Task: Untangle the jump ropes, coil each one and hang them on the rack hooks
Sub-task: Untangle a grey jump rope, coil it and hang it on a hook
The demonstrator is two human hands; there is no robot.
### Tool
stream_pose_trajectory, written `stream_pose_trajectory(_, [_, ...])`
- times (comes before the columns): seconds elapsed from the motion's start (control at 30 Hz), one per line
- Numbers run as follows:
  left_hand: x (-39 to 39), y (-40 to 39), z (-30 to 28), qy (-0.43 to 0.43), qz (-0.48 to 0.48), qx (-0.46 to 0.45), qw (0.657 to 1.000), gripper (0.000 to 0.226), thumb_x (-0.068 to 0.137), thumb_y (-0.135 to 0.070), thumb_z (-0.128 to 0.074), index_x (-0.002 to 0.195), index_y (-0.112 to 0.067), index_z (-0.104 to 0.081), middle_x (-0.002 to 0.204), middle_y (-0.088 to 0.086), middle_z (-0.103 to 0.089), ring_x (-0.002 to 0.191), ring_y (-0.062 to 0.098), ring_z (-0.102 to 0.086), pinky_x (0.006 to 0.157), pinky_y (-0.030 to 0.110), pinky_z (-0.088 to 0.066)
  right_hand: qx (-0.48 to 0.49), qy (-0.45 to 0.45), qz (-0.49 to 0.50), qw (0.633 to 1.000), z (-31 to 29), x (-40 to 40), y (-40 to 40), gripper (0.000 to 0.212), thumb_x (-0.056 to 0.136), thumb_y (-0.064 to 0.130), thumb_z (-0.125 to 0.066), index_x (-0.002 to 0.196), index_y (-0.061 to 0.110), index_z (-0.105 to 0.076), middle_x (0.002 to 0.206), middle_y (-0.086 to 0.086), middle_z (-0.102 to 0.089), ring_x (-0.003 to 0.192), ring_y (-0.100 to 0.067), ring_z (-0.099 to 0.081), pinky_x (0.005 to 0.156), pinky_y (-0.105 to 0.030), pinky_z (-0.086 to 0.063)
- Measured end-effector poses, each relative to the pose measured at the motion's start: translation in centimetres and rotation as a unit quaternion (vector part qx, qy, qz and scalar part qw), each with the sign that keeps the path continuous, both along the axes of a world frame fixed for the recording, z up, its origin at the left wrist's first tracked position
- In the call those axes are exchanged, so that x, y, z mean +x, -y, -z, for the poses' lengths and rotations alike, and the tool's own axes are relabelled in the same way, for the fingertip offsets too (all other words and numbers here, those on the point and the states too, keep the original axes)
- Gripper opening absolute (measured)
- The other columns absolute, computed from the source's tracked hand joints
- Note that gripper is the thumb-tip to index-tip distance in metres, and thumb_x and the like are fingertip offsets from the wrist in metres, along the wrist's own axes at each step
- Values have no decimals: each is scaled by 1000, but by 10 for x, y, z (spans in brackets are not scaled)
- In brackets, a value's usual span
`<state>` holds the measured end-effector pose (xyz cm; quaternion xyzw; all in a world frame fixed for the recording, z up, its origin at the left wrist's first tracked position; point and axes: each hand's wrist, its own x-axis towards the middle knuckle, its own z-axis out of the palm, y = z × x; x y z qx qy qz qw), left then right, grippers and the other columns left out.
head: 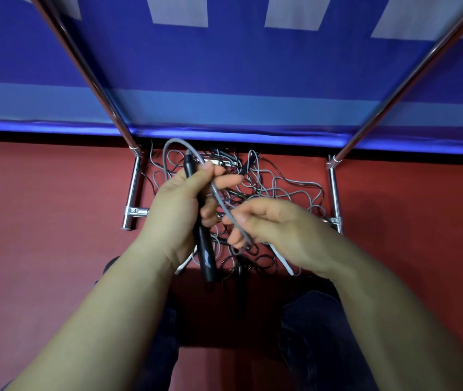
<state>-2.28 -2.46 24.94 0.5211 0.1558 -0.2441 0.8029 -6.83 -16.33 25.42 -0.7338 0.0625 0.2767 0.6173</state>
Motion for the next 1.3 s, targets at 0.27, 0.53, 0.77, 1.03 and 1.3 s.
stream_pose_trajectory(0.27, [-12,4,2,32,211,170,962,32,94,-28,-51,65,-19,-62,60,-3,-68,31,7,-30,34,14,-24,204,20,291,934,-4,11,12,14,92,10,-49,89,11,-62,67,2,-66,62,-10,-65,59,-25,-55])
stream_pose_trajectory(0.53, [-10,5,0,33,146,79,986,18,91,-13,-50,76,-7,-57,51,-1,-52,32,4,-27,33,12,-20,107,21,251,962,2,10,13,20,93,8,-50,91,24,-62,84,0,-68,74,-10,-65,66,-22,-55])
stream_pose_trajectory(0.77, [2,-1,-3,-117,12,-124,985,19,92,-18,-44,78,-11,-55,53,-2,-52,29,1,-29,29,10,-23,-72,23,-41,996,10,-6,-2,17,83,15,-68,86,30,-61,94,9,-66,86,-2,-64,77,-13,-48])
stream_pose_trajectory(1.03, [-1,-2,-5,-152,49,-233,959,12,77,-21,-52,77,-12,-59,57,-2,-53,29,0,-33,28,9,-28,-81,69,3,994,15,-5,-6,17,86,19,-64,104,21,-63,101,6,-70,95,-11,-65,93,-39,-49])
stream_pose_trajectory(1.3, [-12,-1,2,66,216,245,943,41,88,-50,-49,85,-16,-71,56,2,-61,35,8,-31,39,18,-25,268,-12,378,886,-3,15,13,27,98,11,-37,76,12,-53,51,4,-51,45,-7,-53,47,-18,-46])
